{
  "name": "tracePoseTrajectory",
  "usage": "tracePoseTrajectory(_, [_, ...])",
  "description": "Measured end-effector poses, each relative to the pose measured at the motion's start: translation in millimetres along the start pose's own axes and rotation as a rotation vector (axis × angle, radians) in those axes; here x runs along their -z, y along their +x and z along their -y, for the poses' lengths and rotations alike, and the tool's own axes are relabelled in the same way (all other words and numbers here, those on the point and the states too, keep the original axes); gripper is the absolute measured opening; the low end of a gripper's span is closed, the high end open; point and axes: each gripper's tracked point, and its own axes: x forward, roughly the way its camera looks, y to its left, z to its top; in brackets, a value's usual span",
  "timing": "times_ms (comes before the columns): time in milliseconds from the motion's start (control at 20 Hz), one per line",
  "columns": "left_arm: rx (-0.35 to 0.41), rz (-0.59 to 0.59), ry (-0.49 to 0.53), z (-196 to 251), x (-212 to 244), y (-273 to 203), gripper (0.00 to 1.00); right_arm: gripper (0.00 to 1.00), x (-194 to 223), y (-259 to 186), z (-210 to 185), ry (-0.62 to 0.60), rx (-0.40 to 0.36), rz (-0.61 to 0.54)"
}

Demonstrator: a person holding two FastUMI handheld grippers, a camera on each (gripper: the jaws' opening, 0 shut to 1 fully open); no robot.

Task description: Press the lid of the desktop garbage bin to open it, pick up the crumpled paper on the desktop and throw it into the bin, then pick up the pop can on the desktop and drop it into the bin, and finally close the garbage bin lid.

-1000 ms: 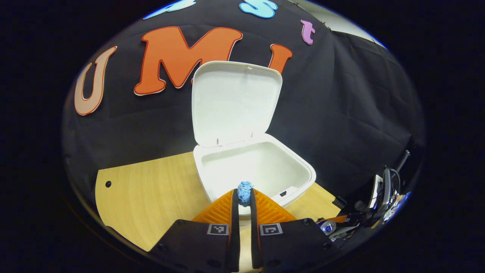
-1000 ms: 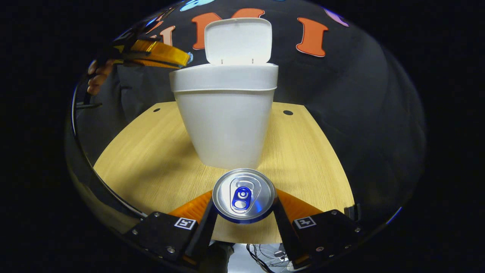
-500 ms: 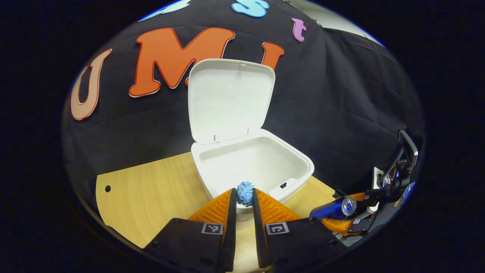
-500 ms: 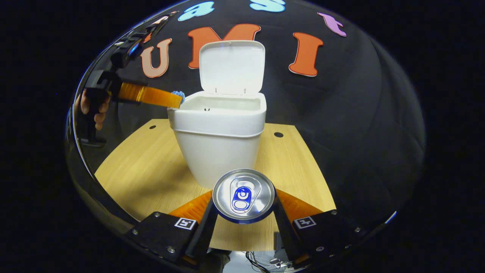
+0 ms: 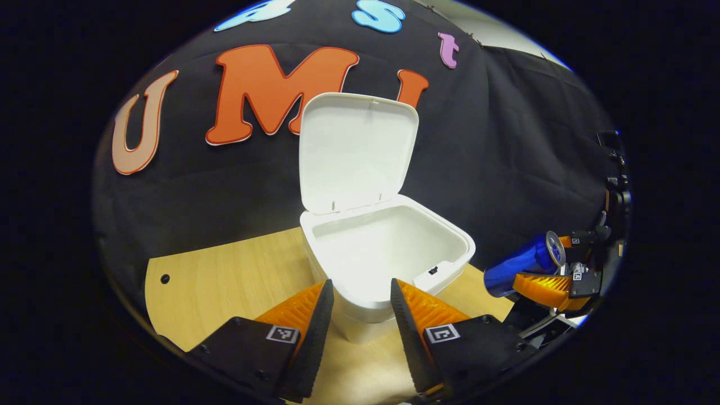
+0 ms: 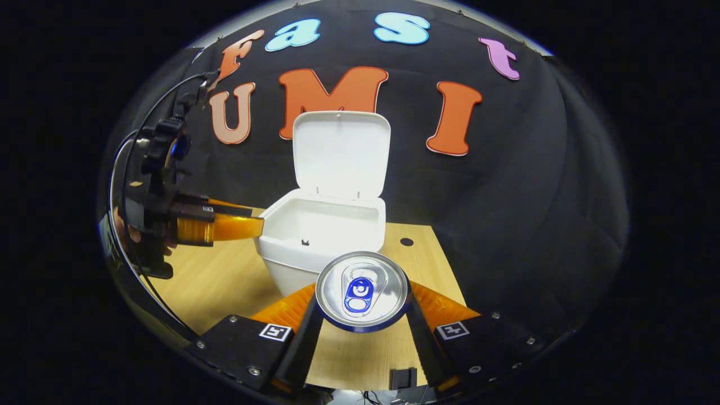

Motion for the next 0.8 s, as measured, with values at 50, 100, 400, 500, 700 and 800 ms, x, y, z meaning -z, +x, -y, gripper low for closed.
tracePoseTrajectory(50, [-0.008,0.011,0.002,-4.6,-0.7,-2.3,0.66,0.74,-6.9,-1.7,-0.1,0.000,-0.005,0.009])
tracePoseTrajectory(100, [-0.022,0.022,0.009,-11.8,0.2,-4.7,0.67,0.78,-16.6,-1.8,-0.4,0.003,-0.010,0.020])
tracePoseTrajectory(400, [-0.089,0.042,-0.014,-34.3,5.2,-16.4,0.80,0.78,-66.7,2.8,-7.7,-0.004,-0.063,0.117])
tracePoseTrajectory(500, [-0.150,0.043,0.000,-48.3,7.6,-20.4,0.82,0.78,-72.7,13.6,-8.3,-0.011,-0.073,0.111])
tracePoseTrajectory(700, [-0.205,0.036,-0.006,-63.6,19.7,-32.9,0.98,0.78,-81.0,26.6,-15.3,-0.038,-0.103,0.119])
tracePoseTrajectory(800, [-0.236,0.034,-0.018,-72.0,24.3,-40.3,0.98,0.78,-84.7,35.1,-20.0,-0.053,-0.117,0.124])
